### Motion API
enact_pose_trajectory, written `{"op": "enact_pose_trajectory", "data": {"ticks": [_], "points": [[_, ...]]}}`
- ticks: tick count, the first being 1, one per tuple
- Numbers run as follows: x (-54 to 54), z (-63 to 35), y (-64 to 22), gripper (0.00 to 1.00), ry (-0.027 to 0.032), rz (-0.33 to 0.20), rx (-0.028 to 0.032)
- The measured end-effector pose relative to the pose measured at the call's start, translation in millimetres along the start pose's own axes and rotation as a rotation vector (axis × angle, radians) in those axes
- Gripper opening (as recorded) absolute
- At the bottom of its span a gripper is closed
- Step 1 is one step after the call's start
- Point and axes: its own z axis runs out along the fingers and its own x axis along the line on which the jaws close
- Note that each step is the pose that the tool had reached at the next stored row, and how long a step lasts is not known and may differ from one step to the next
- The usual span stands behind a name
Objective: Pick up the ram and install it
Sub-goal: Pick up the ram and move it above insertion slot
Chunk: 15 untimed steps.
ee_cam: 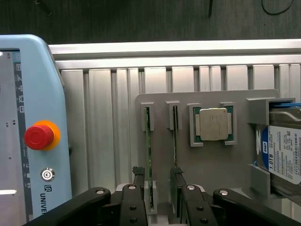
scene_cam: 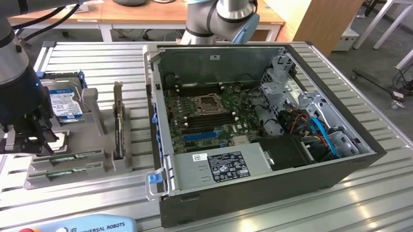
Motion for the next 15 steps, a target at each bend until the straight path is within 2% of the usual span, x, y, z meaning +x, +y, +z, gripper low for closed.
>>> {"op": "enact_pose_trajectory", "data": {"ticks": [15], "points": [[0.1,20.2,-0.7,0.36,0.0000,0.000,0.0005]]}}
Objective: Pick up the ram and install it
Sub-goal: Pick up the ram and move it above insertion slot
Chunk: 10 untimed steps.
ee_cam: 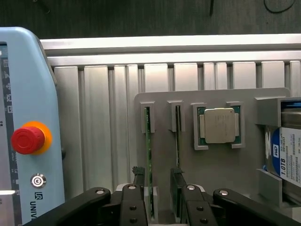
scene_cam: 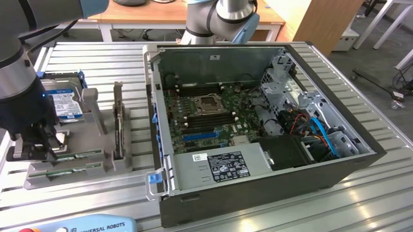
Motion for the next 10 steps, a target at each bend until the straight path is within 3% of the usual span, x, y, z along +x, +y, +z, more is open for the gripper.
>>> {"op": "enact_pose_trajectory", "data": {"ticks": [10], "points": [[0.0,0.8,0.0,0.36,0.0012,-0.033,-0.0002]]}}
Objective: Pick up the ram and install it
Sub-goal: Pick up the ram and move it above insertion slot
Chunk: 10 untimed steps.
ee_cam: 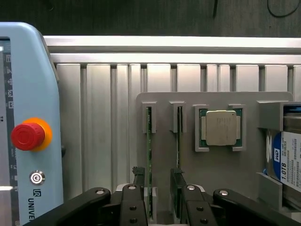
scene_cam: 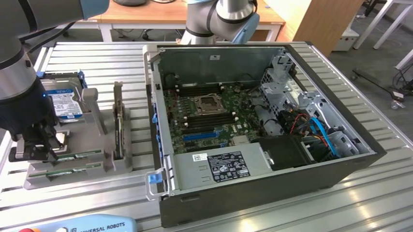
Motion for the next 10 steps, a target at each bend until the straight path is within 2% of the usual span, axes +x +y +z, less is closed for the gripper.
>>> {"op": "enact_pose_trajectory", "data": {"ticks": [10], "points": [[5.7,1.9,0.0,0.36,0.0002,-0.008,0.0001]]}}
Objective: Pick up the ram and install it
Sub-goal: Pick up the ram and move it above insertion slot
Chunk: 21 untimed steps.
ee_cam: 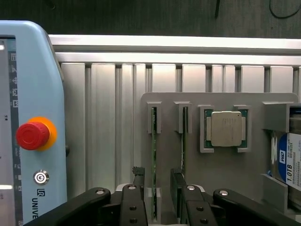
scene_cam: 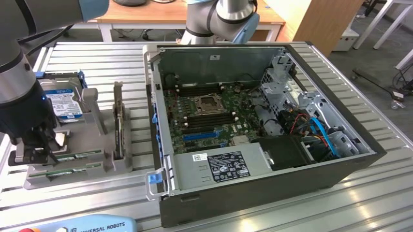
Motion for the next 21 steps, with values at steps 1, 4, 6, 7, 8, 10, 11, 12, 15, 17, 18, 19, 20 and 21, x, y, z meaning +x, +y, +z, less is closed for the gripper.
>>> {"op": "enact_pose_trajectory", "data": {"ticks": [1,4,6,7,8,10,11,12,15,17,18,19,20,21], "points": [[0.2,1.1,-0.1,0.36,0.0001,-0.001,-0.0002],[0.3,5.1,-0.1,0.36,0.0002,-0.003,-0.0001],[0.4,8.0,-0.2,0.36,0.0002,-0.005,-0.0001],[0.4,9.6,-0.3,0.36,0.0003,-0.005,-0.0001],[0.5,11.1,-0.3,0.36,0.0003,-0.006,-0.0002],[0.5,14.1,-0.4,0.36,0.0002,-0.007,-0.0001],[0.5,15.5,-0.5,0.36,0.0003,-0.008,-0.0002],[0.5,16.9,-0.5,0.36,0.0004,-0.008,-0.0002],[0.5,21.3,-0.7,0.36,0.0004,-0.010,-0.0001],[0.6,24.1,-0.8,0.36,0.0004,-0.011,-0.0001],[0.6,25.5,-0.8,0.36,0.0004,-0.011,-0.0002],[0.6,26.9,-0.9,0.36,0.0005,-0.012,-0.0002],[0.6,28.2,-0.9,0.36,0.0005,-0.012,-0.0002],[0.6,29.5,-1.0,0.36,0.0005,-0.012,-0.0002]]}}
